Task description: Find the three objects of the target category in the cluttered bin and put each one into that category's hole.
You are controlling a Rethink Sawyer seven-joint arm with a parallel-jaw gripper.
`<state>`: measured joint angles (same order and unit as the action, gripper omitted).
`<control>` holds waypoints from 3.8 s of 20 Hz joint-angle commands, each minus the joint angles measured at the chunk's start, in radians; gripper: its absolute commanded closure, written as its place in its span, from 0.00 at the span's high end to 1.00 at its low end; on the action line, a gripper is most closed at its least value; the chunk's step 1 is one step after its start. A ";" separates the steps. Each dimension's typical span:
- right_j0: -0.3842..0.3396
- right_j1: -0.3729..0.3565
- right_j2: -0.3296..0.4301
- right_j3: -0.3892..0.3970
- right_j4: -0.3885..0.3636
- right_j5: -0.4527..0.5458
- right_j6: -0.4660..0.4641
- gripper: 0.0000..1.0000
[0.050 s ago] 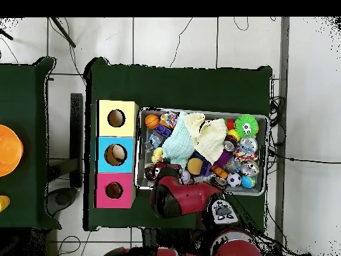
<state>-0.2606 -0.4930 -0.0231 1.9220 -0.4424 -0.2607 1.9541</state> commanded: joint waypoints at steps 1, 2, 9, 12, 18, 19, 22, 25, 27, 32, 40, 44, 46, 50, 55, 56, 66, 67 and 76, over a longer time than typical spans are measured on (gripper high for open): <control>0.000 0.013 0.003 -0.127 -0.028 0.003 0.051 0.00; 0.003 0.015 0.000 -0.129 -0.027 0.000 0.052 0.00; 0.033 -0.006 -0.044 -0.146 -0.044 0.000 0.027 0.00; 0.036 -0.022 -0.066 -0.167 -0.073 0.008 -0.001 0.00; 0.042 -0.022 -0.066 -0.169 -0.085 0.010 0.022 0.00; 0.043 -0.024 -0.067 -0.168 -0.086 0.014 0.023 0.00; 0.041 -0.031 -0.060 -0.163 -0.088 0.023 0.033 0.00; 0.011 -0.049 -0.020 -0.142 -0.071 0.047 0.067 0.00; -0.030 -0.068 0.041 -0.107 -0.037 0.082 0.110 0.00; -0.064 -0.148 0.145 -0.046 0.071 0.212 0.165 0.00; -0.019 -0.186 0.154 -0.019 0.232 0.271 0.216 0.00; 0.037 -0.211 0.130 -0.005 0.316 0.302 0.236 0.00; 0.062 -0.216 0.127 0.008 0.365 0.313 0.253 0.00; 0.107 -0.221 0.114 0.033 0.457 0.325 0.285 0.00; 0.113 -0.213 0.124 0.063 0.514 0.294 0.268 0.00; 0.115 -0.213 0.125 0.067 0.519 0.288 0.264 0.00; 0.124 -0.176 0.096 0.079 0.483 0.238 0.176 1.00; 0.119 -0.167 0.097 0.081 0.475 0.225 0.172 1.00; 0.086 -0.114 0.112 0.078 0.419 0.154 0.149 1.00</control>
<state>-0.1400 -0.6614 0.0169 1.9594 0.0203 -0.0626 1.9582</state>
